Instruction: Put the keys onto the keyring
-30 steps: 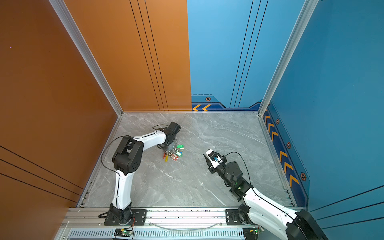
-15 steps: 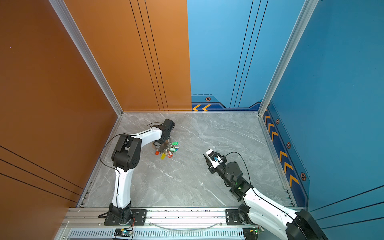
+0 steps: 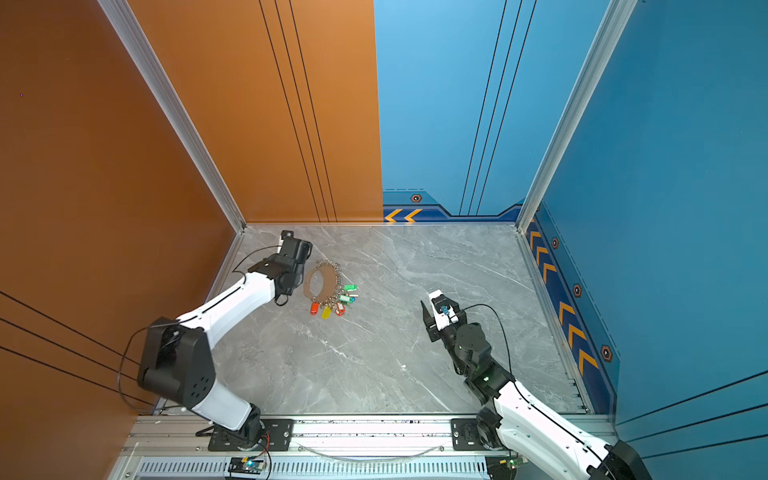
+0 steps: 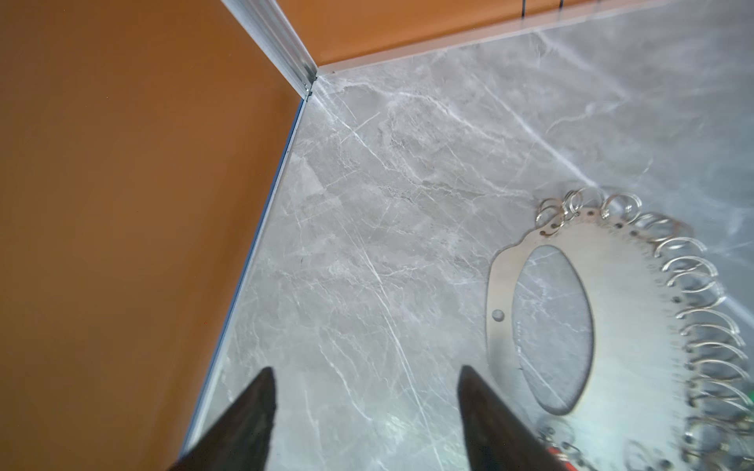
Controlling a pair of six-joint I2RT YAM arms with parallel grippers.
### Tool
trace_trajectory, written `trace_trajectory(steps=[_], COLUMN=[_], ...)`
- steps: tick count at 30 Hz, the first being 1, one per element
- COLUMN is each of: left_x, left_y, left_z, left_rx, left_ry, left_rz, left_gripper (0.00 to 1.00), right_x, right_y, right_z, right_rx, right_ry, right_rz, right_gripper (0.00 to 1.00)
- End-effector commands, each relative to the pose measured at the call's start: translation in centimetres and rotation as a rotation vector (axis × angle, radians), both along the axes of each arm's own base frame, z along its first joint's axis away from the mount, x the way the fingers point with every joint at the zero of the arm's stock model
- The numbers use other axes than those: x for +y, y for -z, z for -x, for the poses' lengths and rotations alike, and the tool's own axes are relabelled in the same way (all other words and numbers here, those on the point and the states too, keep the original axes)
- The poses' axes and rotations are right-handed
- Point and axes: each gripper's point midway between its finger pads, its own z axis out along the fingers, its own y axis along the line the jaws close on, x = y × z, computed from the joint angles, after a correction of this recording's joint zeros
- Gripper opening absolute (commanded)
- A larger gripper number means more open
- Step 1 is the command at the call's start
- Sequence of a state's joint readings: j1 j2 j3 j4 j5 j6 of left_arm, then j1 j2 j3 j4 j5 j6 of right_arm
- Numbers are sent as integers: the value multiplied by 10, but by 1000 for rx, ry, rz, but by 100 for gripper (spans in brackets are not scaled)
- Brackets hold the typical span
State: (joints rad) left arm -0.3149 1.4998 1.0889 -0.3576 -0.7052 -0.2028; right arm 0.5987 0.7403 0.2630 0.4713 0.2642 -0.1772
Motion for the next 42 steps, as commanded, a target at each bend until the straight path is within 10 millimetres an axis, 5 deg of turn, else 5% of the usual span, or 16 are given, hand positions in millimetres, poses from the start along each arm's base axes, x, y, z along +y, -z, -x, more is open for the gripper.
trace_trajectory(steps=[1,7,12,17,28,37,42], left_x=[4,41,43,36,32,46,46], left_y=[-6,-4,17,48,85,85,85], left_z=[3,32,31,27,9,12,12], left_rx=[-184,-311,-383,-371,-388,-405,-406], left_ry=[-31,-142,-25,104,204,138,138], left_rz=[72,-35,-4,-16,127,139,139], left_gripper=[93,98,98,98,98,98,98], right_x=[-48,-111,-133,-127,-117,-104,-120], right_y=[4,30,64,95,95,101,121], right_z=[-11,-30,-41,-56,-91,-100,-108], right_rx=[48,167,267,315,267,311,303], right_ry=[239,472,545,502,346,174,249], right_rz=[8,-47,-24,-44,-29,-159,-196], right_gripper=[59,61,62,64,71,77,78])
